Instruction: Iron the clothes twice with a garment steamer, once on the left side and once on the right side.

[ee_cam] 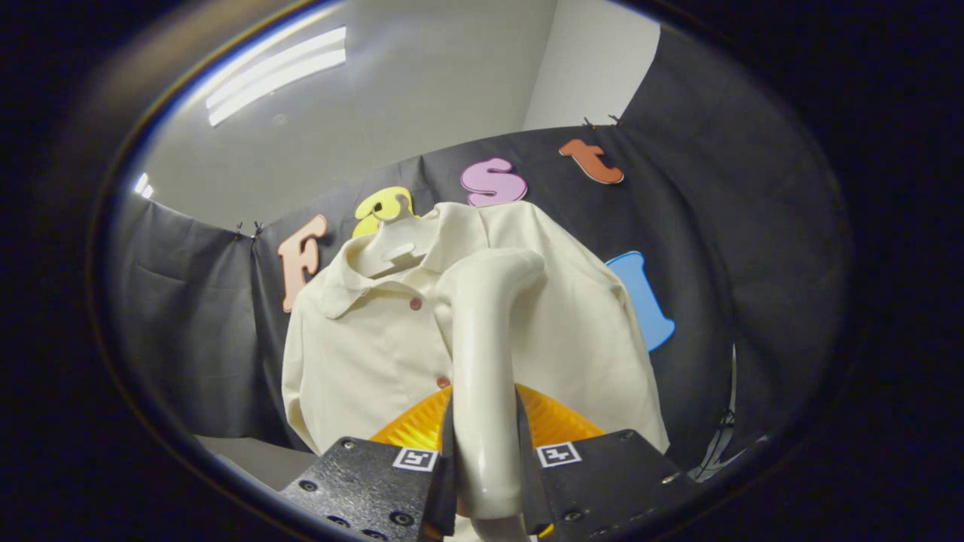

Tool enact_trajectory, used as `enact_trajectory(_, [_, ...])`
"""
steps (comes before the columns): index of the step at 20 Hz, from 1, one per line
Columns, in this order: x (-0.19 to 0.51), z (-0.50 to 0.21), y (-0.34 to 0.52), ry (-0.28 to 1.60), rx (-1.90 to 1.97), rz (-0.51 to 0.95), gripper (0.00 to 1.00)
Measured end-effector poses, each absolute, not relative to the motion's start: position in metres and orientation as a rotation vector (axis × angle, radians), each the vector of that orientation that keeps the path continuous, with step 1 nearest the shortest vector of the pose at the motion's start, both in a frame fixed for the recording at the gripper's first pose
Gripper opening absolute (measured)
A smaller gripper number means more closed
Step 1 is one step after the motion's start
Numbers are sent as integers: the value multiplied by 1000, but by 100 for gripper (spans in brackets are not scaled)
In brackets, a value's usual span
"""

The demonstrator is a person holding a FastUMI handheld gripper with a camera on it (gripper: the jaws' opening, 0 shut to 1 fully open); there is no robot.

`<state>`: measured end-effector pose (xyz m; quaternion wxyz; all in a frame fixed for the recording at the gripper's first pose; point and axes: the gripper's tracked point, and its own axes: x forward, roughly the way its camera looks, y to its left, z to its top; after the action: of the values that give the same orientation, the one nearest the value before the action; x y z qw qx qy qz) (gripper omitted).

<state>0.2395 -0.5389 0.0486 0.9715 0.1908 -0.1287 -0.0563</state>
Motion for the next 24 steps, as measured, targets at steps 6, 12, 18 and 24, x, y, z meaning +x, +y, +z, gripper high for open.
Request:
enact_trajectory(6, [227, -8, -550, -220, 473, -138, 33])
enact_trajectory(12, [210, -67, -546, -144, 497, -169, 33])
enact_trajectory(18, [197, -131, -539, -59, 528, -200, 33])
enact_trajectory(24, [181, -194, -535, 23, 587, -242, 34])
